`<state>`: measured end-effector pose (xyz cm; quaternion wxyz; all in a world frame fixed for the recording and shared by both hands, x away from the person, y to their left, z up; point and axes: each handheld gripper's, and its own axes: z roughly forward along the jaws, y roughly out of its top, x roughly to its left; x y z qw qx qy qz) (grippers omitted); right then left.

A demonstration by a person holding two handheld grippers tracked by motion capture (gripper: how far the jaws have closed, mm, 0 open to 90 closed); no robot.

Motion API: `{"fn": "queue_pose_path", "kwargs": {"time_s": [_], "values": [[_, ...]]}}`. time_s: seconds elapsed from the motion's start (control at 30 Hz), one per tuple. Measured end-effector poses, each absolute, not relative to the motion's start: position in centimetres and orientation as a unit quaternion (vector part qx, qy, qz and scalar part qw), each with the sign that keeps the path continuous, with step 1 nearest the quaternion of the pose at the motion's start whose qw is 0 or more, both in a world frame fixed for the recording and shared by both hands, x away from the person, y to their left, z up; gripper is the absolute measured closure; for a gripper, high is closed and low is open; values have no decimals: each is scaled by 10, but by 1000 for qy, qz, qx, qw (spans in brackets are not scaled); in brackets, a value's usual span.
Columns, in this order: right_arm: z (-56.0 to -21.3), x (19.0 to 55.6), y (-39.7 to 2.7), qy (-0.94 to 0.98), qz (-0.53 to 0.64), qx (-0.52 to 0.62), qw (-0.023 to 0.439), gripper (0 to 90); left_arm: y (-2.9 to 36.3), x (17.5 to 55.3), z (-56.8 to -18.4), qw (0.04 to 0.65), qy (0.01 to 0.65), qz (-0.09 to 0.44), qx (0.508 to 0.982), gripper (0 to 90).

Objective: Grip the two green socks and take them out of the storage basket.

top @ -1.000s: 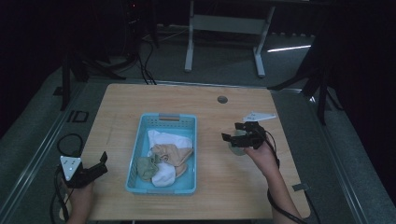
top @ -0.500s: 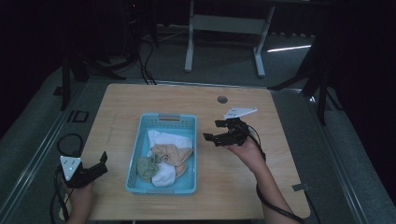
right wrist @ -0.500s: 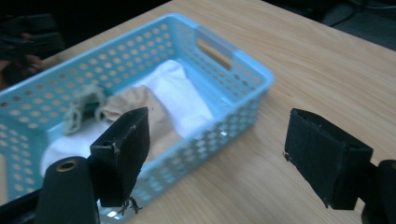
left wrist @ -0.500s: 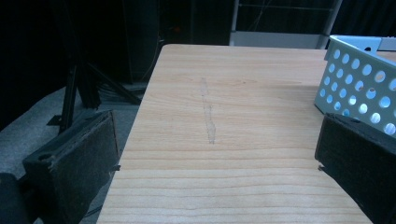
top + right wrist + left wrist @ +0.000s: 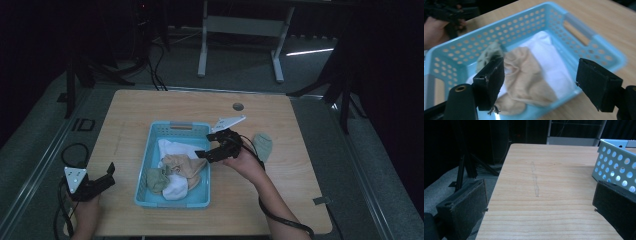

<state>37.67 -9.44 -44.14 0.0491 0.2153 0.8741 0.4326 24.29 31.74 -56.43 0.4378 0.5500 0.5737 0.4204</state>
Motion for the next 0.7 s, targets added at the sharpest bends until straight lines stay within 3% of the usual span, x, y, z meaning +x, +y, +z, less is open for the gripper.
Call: {"fn": "queue_pose_path", "kwargs": {"time_s": [0.13,0.3,0.7], "values": [[-446,374,-82,881,427,202,40,225,318,243,-564,438,574,420,550,0],[-455,368,-55,894,414,173,22,302,318,243,-564,439,573,420,550,0],[-466,360,-10,909,394,137,-3,312,318,243,-564,440,573,418,551,0]]}}
